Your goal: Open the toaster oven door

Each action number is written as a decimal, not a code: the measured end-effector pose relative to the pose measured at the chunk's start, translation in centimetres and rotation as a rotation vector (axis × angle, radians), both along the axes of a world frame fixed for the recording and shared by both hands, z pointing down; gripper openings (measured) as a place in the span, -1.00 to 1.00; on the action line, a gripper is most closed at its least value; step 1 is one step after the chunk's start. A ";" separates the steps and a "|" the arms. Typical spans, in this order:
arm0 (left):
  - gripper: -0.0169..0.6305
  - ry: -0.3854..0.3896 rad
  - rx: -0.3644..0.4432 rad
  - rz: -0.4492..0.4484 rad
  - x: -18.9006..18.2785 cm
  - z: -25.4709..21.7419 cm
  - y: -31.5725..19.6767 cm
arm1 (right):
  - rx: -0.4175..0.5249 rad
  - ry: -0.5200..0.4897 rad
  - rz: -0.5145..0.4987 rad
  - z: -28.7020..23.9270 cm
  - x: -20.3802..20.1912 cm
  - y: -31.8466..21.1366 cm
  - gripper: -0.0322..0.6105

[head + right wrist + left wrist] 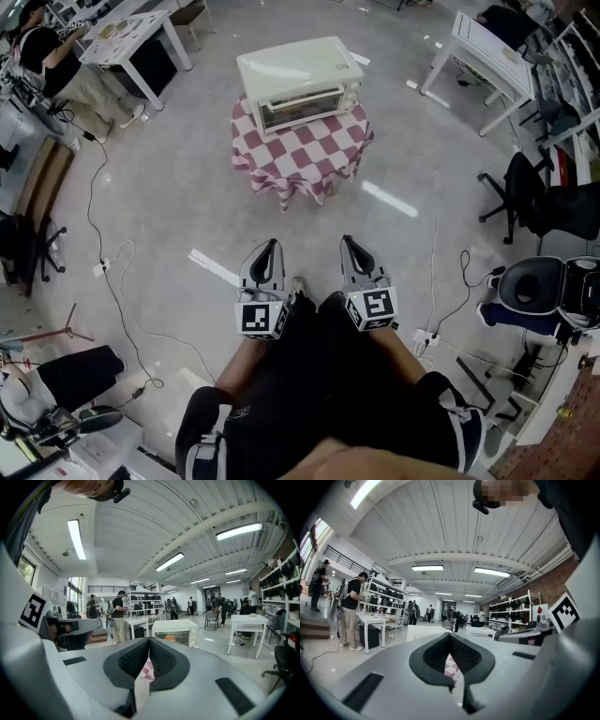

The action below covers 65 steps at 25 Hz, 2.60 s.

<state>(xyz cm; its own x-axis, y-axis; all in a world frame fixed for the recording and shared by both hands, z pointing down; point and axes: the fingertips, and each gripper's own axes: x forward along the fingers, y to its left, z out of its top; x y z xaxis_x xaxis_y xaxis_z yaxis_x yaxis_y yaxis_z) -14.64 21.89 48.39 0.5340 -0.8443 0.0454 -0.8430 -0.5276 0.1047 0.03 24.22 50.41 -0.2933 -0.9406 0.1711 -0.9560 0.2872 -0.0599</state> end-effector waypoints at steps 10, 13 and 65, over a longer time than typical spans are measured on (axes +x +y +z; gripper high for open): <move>-0.92 0.023 -0.048 -0.043 0.3 1.0 -7.5 | -0.023 0.003 -0.068 1.1 -0.6 -8.8 -0.82; -0.92 0.022 -0.055 -0.071 0.9 1.2 -11.0 | -0.019 0.004 -0.102 1.1 0.0 -12.8 -0.82; -0.28 0.380 -0.814 -0.358 3.5 19.6 -47.5 | -0.023 0.060 -0.276 0.2 4.6 -39.2 -0.82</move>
